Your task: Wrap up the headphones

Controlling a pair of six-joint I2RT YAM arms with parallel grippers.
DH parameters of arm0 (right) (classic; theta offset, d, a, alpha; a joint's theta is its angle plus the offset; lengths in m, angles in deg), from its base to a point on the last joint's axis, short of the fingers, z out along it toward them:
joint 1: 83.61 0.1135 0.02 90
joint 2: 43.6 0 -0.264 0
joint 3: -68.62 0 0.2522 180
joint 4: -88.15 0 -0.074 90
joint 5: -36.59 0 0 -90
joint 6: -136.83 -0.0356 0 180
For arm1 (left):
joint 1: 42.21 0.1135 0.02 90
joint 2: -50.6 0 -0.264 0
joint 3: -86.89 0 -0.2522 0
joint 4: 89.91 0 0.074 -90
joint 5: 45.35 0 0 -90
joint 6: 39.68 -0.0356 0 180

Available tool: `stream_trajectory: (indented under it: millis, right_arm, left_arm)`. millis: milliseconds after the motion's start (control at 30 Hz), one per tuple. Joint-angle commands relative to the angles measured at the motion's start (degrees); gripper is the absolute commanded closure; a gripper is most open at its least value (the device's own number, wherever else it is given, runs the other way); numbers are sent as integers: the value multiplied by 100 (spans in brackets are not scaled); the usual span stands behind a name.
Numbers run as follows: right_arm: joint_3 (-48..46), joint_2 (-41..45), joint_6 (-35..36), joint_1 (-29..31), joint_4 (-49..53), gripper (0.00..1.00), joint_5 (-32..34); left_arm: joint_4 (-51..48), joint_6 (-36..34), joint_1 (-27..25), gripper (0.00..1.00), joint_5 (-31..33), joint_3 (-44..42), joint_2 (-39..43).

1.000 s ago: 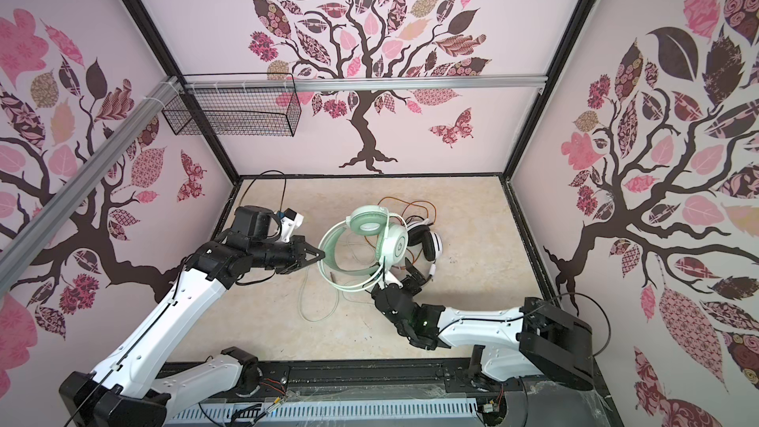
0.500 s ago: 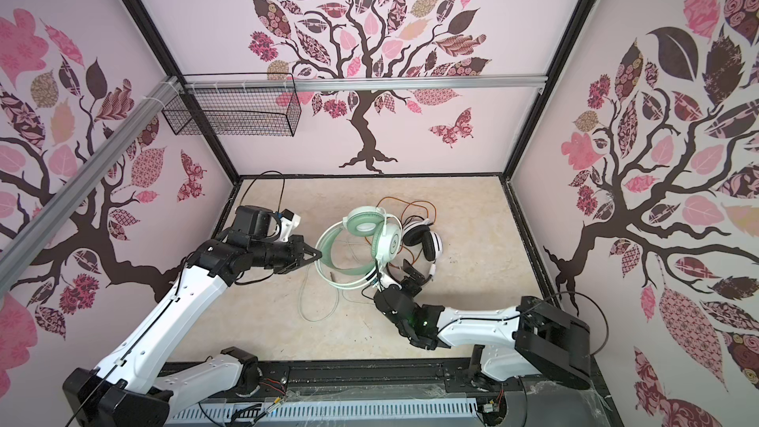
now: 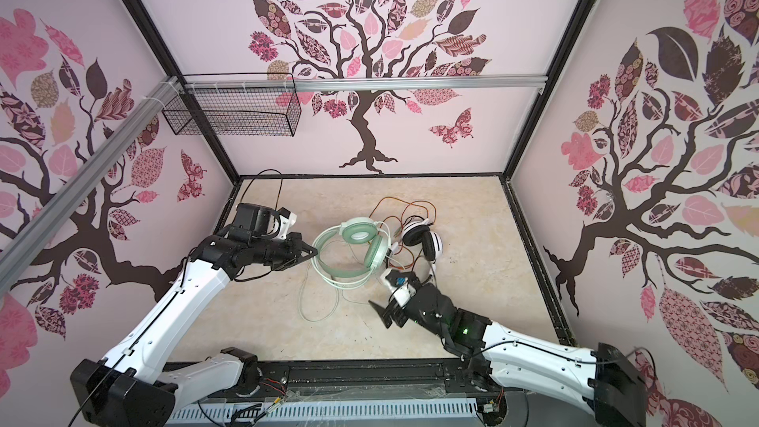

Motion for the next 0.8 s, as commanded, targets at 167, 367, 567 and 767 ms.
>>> stream_trajectory:
  millis: [167,367,567,767]
  right_arm:
    - [50,-144,-2589,-3050,953,3,-2818]
    - [-173,110,-2494,-3042,839,2,-2917]
    - [11,218,-2183,-2995,1044,3,-3384]
    - [674,73,-1691,-2856,1836,2,-2889]
  left_arm:
    - [-222,-397,34,100,92,335,750]
    - [-387,-528,38,100,285,-75,812]
    - [-144,-441,38,100,116,-746,694]
    - [-229,-571,38,100,219,-966,291]
